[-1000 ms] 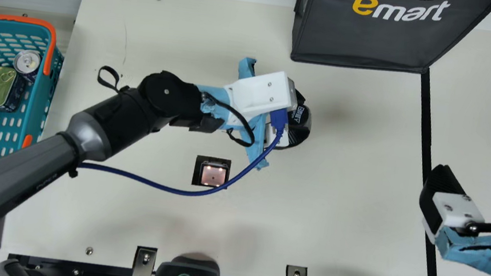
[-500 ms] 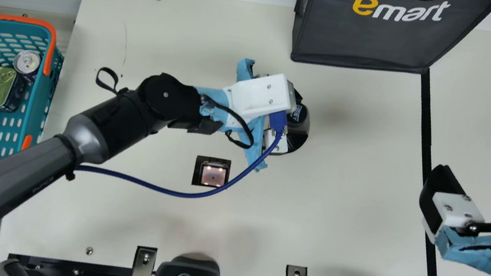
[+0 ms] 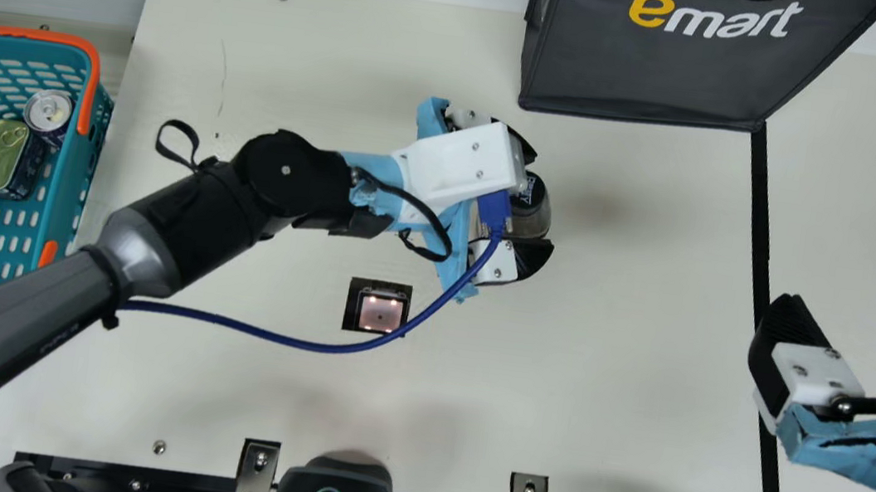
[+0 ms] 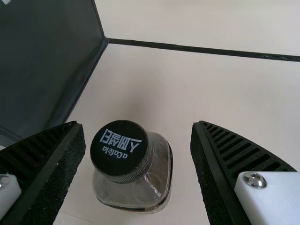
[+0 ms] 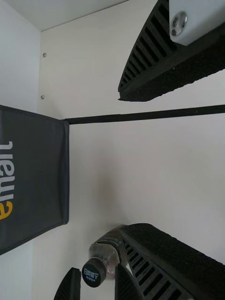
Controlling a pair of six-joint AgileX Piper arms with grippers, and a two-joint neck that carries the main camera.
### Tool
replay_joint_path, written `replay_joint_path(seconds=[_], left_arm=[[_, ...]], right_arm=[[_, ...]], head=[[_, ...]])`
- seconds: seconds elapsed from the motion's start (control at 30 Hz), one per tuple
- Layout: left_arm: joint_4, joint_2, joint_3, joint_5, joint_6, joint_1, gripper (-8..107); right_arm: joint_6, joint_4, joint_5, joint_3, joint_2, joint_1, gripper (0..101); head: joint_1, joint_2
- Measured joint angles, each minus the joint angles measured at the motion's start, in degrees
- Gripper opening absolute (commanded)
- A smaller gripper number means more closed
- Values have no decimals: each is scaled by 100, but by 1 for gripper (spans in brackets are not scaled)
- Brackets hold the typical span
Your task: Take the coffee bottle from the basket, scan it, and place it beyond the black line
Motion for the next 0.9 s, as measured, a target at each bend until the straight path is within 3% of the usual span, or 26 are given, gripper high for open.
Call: replay_joint_path(seconds=[0.4,0.9], left_arm=[[176,-450,283,-320,-313,60,90],[264,-1343,1104,-909,-851,482,90]], right_arm=[[0,0,0,0,0,0,91],[0,0,0,0,0,0,91]], head=[[0,0],[0,0]])
